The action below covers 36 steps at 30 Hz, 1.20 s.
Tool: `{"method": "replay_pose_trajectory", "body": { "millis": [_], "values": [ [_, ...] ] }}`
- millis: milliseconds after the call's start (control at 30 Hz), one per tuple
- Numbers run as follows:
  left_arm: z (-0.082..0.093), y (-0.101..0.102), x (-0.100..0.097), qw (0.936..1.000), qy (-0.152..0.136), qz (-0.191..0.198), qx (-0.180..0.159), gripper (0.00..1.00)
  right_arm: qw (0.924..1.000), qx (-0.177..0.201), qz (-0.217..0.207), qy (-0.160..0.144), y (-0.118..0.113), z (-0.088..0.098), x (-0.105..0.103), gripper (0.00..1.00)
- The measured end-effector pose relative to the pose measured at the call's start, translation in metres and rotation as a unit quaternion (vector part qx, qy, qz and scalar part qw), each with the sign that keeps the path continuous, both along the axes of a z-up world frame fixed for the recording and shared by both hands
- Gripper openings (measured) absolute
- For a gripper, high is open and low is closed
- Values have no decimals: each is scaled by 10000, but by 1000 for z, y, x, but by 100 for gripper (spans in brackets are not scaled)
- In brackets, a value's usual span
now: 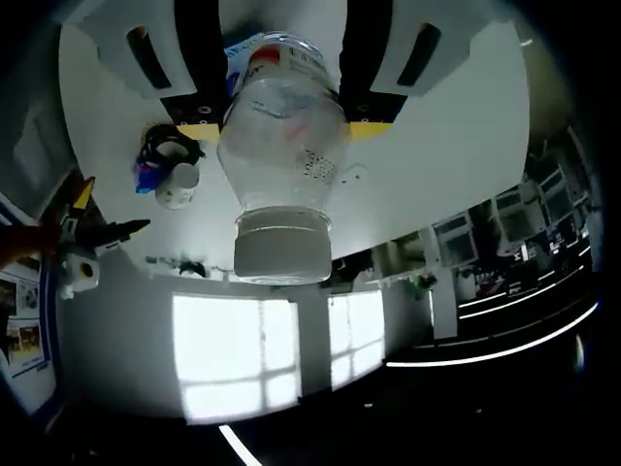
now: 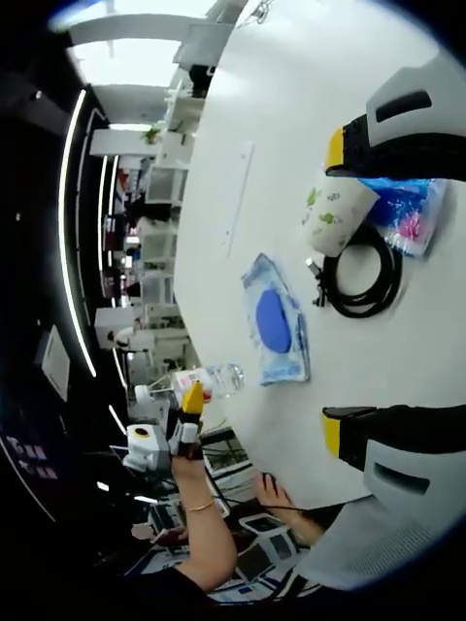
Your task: Arrange the tabletop items into an orderly group along one side of the table until the central work area is clear of visible clutter.
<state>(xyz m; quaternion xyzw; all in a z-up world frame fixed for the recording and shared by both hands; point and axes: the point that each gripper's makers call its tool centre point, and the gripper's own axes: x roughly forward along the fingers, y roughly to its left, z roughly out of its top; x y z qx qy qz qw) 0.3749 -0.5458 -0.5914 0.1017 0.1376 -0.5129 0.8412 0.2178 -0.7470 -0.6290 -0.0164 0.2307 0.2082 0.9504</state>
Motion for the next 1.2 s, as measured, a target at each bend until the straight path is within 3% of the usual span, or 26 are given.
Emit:
{"method": "replay_pose_trajectory", "body": {
  "millis": [600,1200],
  "values": [
    [-40,7,53,9998,157,71,125,42,9998,115,39,157,-4,-13,18,93],
    [-63,-7,63,9996,178,-99,180,42,9999,-22,25,150,-9,-16,26,92]
  ]
}}
